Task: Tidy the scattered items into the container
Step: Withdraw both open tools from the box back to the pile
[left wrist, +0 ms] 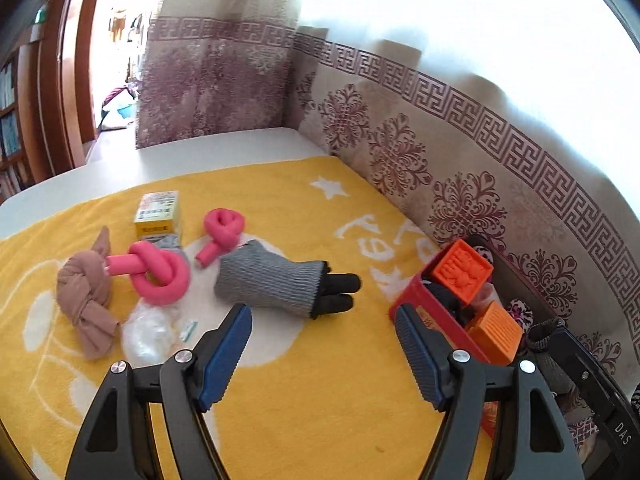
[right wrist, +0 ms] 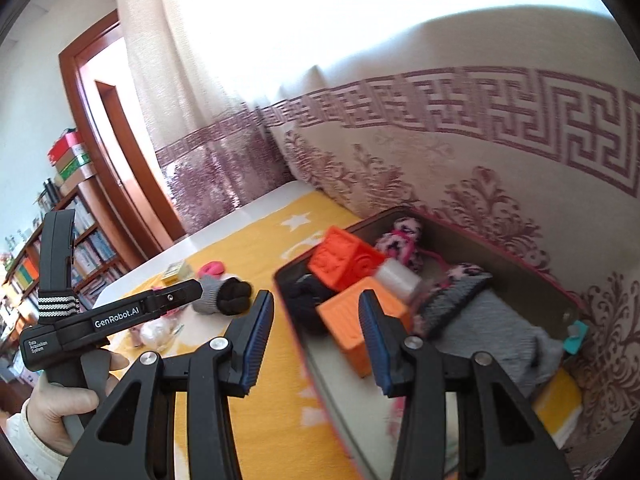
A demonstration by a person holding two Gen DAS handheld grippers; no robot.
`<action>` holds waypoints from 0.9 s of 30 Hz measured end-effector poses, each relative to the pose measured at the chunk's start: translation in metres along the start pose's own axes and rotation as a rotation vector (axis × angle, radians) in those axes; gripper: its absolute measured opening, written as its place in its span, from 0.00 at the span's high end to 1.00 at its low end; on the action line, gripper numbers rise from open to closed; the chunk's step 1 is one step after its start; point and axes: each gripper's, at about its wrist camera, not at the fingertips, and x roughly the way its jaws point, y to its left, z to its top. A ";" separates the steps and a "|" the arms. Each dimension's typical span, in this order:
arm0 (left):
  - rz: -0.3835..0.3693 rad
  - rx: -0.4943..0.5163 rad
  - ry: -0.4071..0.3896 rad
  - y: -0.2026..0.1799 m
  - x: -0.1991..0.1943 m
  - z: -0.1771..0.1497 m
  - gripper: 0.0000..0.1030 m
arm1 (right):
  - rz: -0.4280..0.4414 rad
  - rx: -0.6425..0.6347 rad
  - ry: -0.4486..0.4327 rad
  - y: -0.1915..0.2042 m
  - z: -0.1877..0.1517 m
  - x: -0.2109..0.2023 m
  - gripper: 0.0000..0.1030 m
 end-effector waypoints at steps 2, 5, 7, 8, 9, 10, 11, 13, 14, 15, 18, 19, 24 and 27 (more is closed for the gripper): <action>0.024 -0.026 -0.016 0.021 -0.011 -0.006 0.26 | 0.027 -0.025 0.012 0.015 -0.001 0.005 0.53; 0.067 -0.076 -0.034 0.055 -0.026 -0.017 0.26 | 0.075 -0.054 0.043 0.036 -0.002 0.015 0.53; 0.095 -0.119 -0.045 0.078 -0.035 -0.024 0.26 | 0.111 -0.056 0.078 0.047 -0.003 0.024 0.53; 0.105 -0.142 -0.050 0.090 -0.038 -0.028 0.26 | 0.126 -0.056 0.097 0.053 -0.004 0.029 0.53; 0.114 -0.167 -0.053 0.101 -0.041 -0.032 0.26 | 0.138 -0.060 0.116 0.059 -0.005 0.035 0.53; 0.125 -0.192 -0.056 0.113 -0.044 -0.036 0.26 | 0.147 -0.068 0.132 0.065 -0.007 0.041 0.53; 0.134 -0.214 -0.057 0.122 -0.047 -0.040 0.26 | 0.154 -0.078 0.146 0.073 -0.008 0.046 0.53; 0.139 -0.256 -0.058 0.140 -0.051 -0.048 0.26 | 0.171 -0.107 0.172 0.089 -0.012 0.056 0.53; 0.139 -0.276 -0.060 0.147 -0.053 -0.051 0.26 | 0.180 -0.125 0.187 0.097 -0.014 0.061 0.53; 0.141 -0.294 -0.061 0.153 -0.055 -0.053 0.26 | 0.193 -0.143 0.205 0.106 -0.017 0.065 0.53; 0.151 -0.334 -0.082 0.167 -0.063 -0.056 0.26 | 0.244 -0.193 0.251 0.131 -0.023 0.078 0.53; 0.160 -0.344 -0.093 0.170 -0.066 -0.056 0.26 | 0.257 -0.210 0.261 0.140 -0.024 0.082 0.53; 0.189 -0.392 -0.124 0.182 -0.071 -0.057 0.26 | 0.294 -0.290 0.305 0.181 -0.030 0.110 0.53; 0.192 -0.414 -0.112 0.188 -0.067 -0.060 0.26 | 0.304 -0.325 0.346 0.200 -0.034 0.133 0.53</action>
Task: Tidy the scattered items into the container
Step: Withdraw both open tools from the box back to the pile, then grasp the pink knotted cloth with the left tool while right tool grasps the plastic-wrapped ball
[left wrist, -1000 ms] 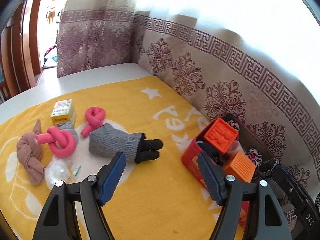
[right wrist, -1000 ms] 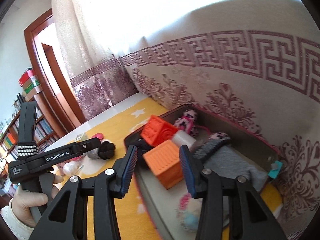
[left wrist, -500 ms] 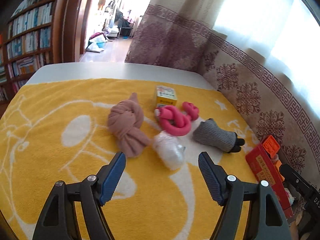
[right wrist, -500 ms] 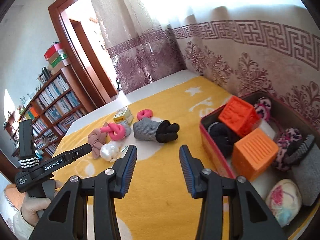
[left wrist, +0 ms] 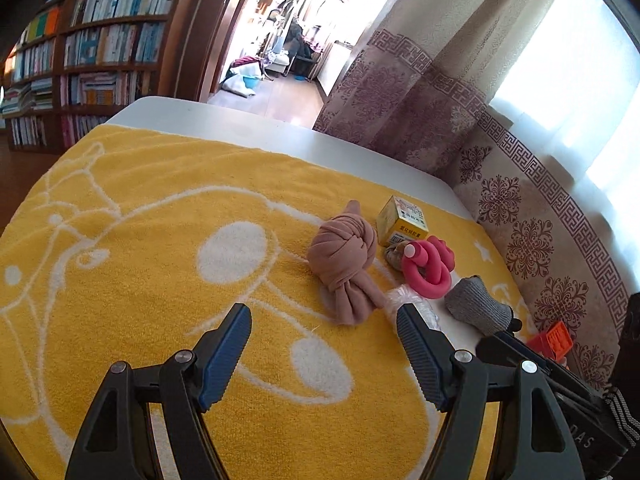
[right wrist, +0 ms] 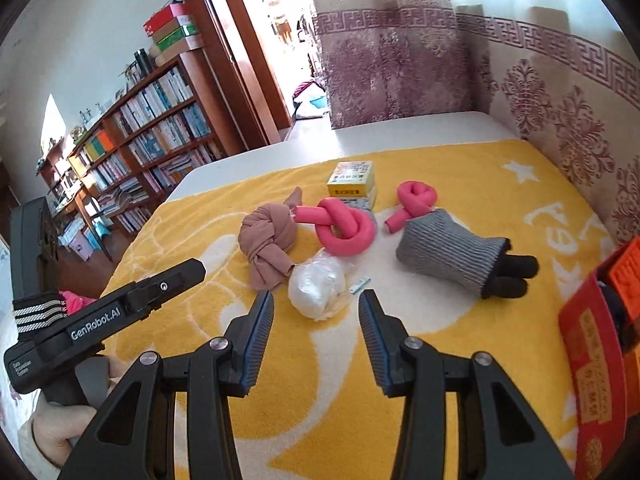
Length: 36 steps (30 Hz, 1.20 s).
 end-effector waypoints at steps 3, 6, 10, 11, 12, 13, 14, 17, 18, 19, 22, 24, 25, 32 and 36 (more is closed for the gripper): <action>0.011 -0.018 0.002 0.007 0.002 0.000 0.26 | -0.004 -0.029 0.039 0.009 0.009 0.026 0.53; 0.026 -0.044 0.002 0.015 0.004 0.001 0.26 | -0.010 -0.026 0.075 0.008 0.014 0.050 0.53; 0.042 -0.067 0.019 0.024 0.011 0.000 0.26 | -0.051 -0.010 0.097 -0.004 0.011 0.070 0.53; 0.044 -0.071 0.025 0.025 0.013 0.000 0.26 | -0.055 0.001 0.112 -0.009 0.009 0.074 0.55; 0.044 -0.072 0.030 0.025 0.015 -0.001 0.26 | -0.060 0.015 0.121 -0.015 0.007 0.077 0.58; 0.043 -0.070 0.034 0.026 0.016 -0.002 0.26 | -0.077 0.016 0.113 -0.018 0.006 0.077 0.59; 0.044 -0.067 0.036 0.025 0.017 -0.002 0.26 | -0.091 0.015 0.108 -0.021 0.006 0.076 0.60; 0.044 -0.058 0.037 0.024 0.019 -0.003 0.26 | -0.072 0.065 0.105 -0.033 0.007 0.071 0.61; 0.044 -0.055 0.038 0.024 0.019 -0.004 0.26 | -0.065 0.078 0.104 -0.036 0.007 0.069 0.61; 0.046 -0.053 0.039 0.024 0.019 -0.004 0.26 | -0.057 0.091 0.101 -0.038 0.007 0.067 0.61; 0.054 -0.047 0.043 0.024 0.021 -0.003 0.26 | -0.038 0.118 0.080 -0.042 0.009 0.057 0.61; 0.062 -0.042 0.045 0.022 0.023 -0.003 0.26 | -0.031 0.129 0.062 -0.044 0.011 0.051 0.61; 0.065 -0.038 0.048 0.021 0.025 -0.002 0.26 | -0.029 0.139 0.057 -0.045 0.011 0.050 0.61; 0.053 0.012 0.094 -0.001 0.040 0.006 0.26 | -0.050 0.165 0.042 -0.048 0.010 0.050 0.61; 0.062 0.077 0.095 -0.029 0.052 0.029 0.26 | -0.071 0.164 0.006 -0.049 0.013 0.044 0.61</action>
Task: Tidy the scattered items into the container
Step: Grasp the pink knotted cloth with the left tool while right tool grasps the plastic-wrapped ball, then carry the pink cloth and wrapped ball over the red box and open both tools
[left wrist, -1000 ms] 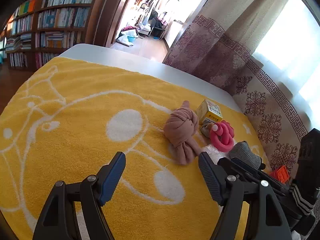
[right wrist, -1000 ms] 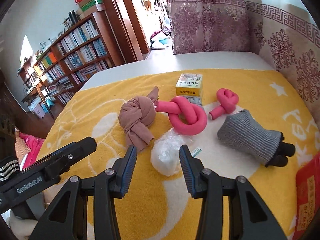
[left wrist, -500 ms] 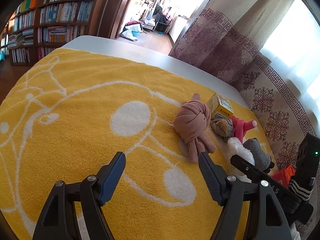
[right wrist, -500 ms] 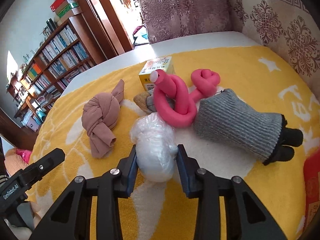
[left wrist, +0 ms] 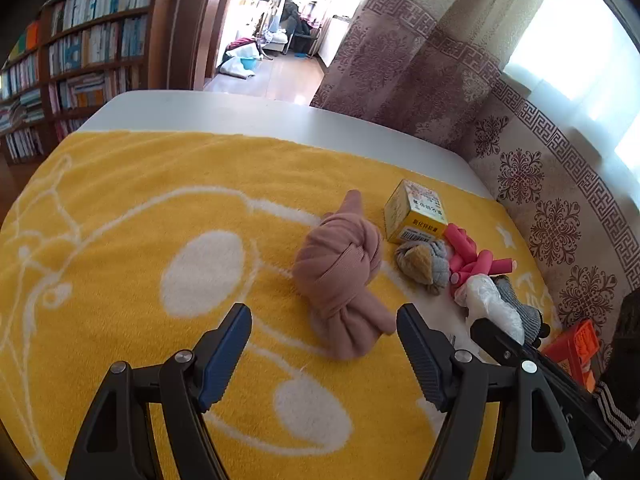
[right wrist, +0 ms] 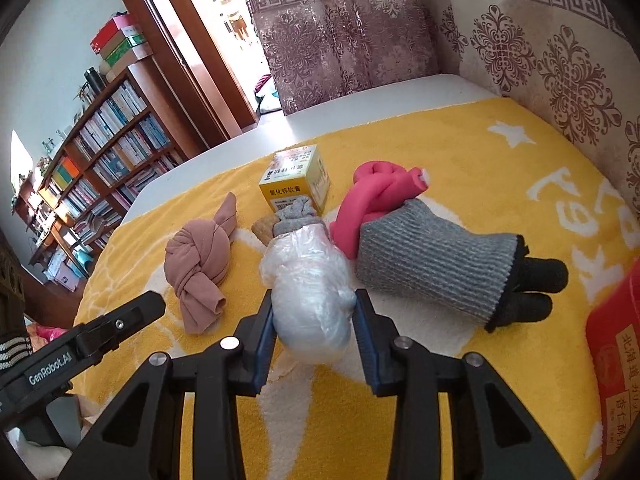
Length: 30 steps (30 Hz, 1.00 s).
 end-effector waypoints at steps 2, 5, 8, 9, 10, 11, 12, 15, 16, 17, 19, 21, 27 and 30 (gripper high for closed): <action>-0.005 0.022 0.010 -0.012 0.008 0.012 0.26 | -0.009 0.002 -0.020 -0.001 0.002 -0.003 0.61; 0.001 0.042 0.019 -0.025 0.018 0.024 0.26 | -0.013 0.012 -0.034 -0.003 0.004 -0.006 0.61; 0.042 0.051 0.023 -0.027 0.029 0.031 0.26 | -0.009 0.021 -0.031 -0.005 0.004 -0.005 0.61; 0.044 0.045 0.030 -0.025 0.034 0.032 0.26 | -0.009 0.022 -0.030 -0.005 0.004 -0.005 0.61; 0.044 0.035 0.038 -0.023 0.037 0.032 0.26 | -0.008 0.021 -0.030 -0.004 0.004 -0.005 0.61; 0.046 0.028 0.043 -0.021 0.041 0.032 0.26 | -0.007 0.021 -0.030 -0.004 0.004 -0.005 0.61; 0.053 0.027 0.046 -0.020 0.045 0.032 0.26 | -0.006 0.020 -0.030 -0.003 0.004 -0.005 0.61; 0.075 0.040 0.057 -0.020 0.055 0.029 0.26 | -0.006 0.021 -0.030 -0.004 0.004 -0.005 0.61; 0.073 0.045 0.054 -0.019 0.056 0.028 0.26 | -0.007 0.022 -0.029 -0.004 0.004 -0.004 0.61; 0.075 0.054 0.044 -0.019 0.057 0.027 0.26 | -0.008 0.023 -0.028 -0.004 0.003 -0.004 0.61; 0.076 0.079 0.028 -0.020 0.057 0.027 0.42 | -0.011 0.022 -0.027 -0.004 0.003 -0.003 0.61; 0.066 0.082 0.029 -0.020 0.055 0.027 0.44 | -0.013 0.019 -0.029 -0.004 0.003 -0.003 0.61; 0.080 0.086 -0.001 -0.020 0.034 0.025 0.44 | -0.030 0.003 -0.051 -0.002 0.003 -0.005 0.61; 0.083 0.070 -0.018 -0.016 0.021 0.025 0.44 | -0.031 -0.002 -0.060 0.000 0.003 -0.007 0.61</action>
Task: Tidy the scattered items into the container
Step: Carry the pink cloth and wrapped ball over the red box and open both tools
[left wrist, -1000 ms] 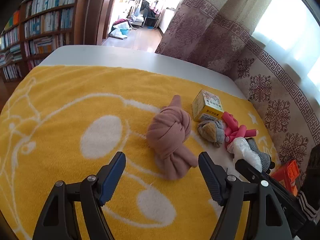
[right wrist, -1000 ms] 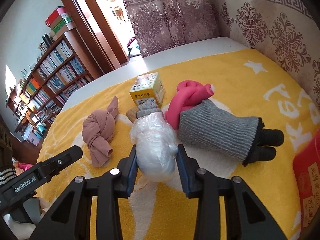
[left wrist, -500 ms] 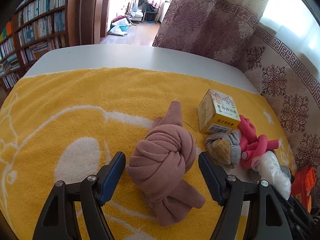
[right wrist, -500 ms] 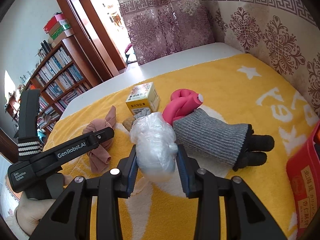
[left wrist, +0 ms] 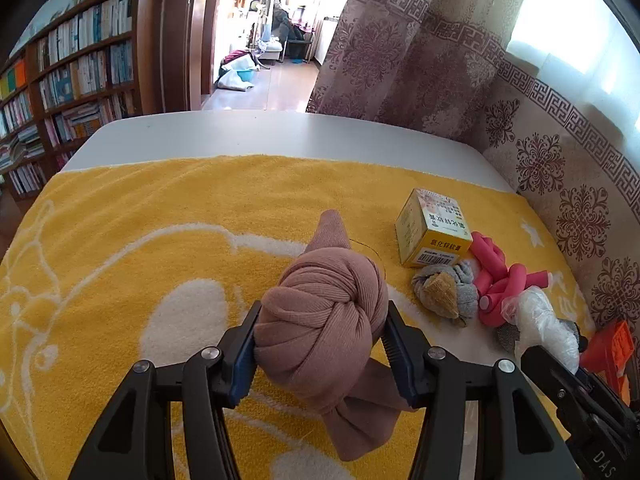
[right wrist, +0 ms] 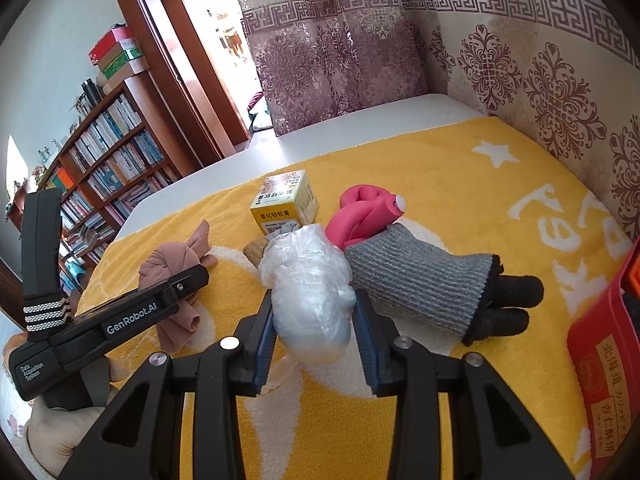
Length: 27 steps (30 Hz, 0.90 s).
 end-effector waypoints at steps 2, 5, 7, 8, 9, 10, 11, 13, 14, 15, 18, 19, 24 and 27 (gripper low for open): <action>0.008 -0.010 -0.018 0.004 -0.011 0.000 0.44 | -0.005 -0.006 -0.008 0.001 0.000 -0.002 0.61; 0.017 -0.023 -0.050 0.010 -0.030 0.000 0.44 | -0.012 -0.016 -0.024 0.005 0.000 -0.005 0.61; 0.020 -0.033 -0.062 0.015 -0.039 -0.002 0.44 | -0.009 -0.023 -0.030 0.007 -0.001 -0.006 0.61; 0.020 -0.038 -0.065 0.016 -0.043 -0.003 0.44 | -0.009 -0.027 -0.033 0.008 -0.002 -0.007 0.61; 0.019 -0.041 -0.067 0.017 -0.046 -0.004 0.44 | -0.011 -0.032 -0.036 0.009 -0.002 -0.007 0.61; 0.018 -0.044 -0.069 0.017 -0.049 -0.005 0.44 | -0.015 -0.038 -0.041 0.010 -0.003 -0.008 0.61; 0.015 -0.045 -0.072 0.017 -0.052 -0.005 0.44 | -0.020 -0.043 -0.046 0.011 -0.003 -0.008 0.61; 0.014 -0.042 -0.081 0.015 -0.059 -0.007 0.44 | -0.026 -0.046 -0.055 0.010 -0.002 -0.009 0.61; 0.013 -0.040 -0.086 0.015 -0.063 -0.008 0.44 | -0.028 -0.046 -0.060 0.010 -0.002 -0.010 0.61; 0.010 -0.040 -0.092 0.015 -0.067 -0.008 0.44 | -0.031 -0.046 -0.065 0.010 -0.002 -0.011 0.61; 0.001 -0.045 -0.109 0.016 -0.080 -0.009 0.44 | -0.044 -0.046 -0.088 0.009 0.000 -0.015 0.61; 0.000 -0.047 -0.117 0.016 -0.084 -0.010 0.44 | -0.051 -0.046 -0.098 0.008 0.001 -0.017 0.61; -0.003 -0.054 -0.157 0.020 -0.109 -0.014 0.44 | -0.041 -0.025 -0.152 0.004 0.010 -0.035 0.61; -0.003 -0.046 -0.169 0.018 -0.119 -0.018 0.44 | -0.026 -0.003 -0.210 0.002 0.018 -0.059 0.61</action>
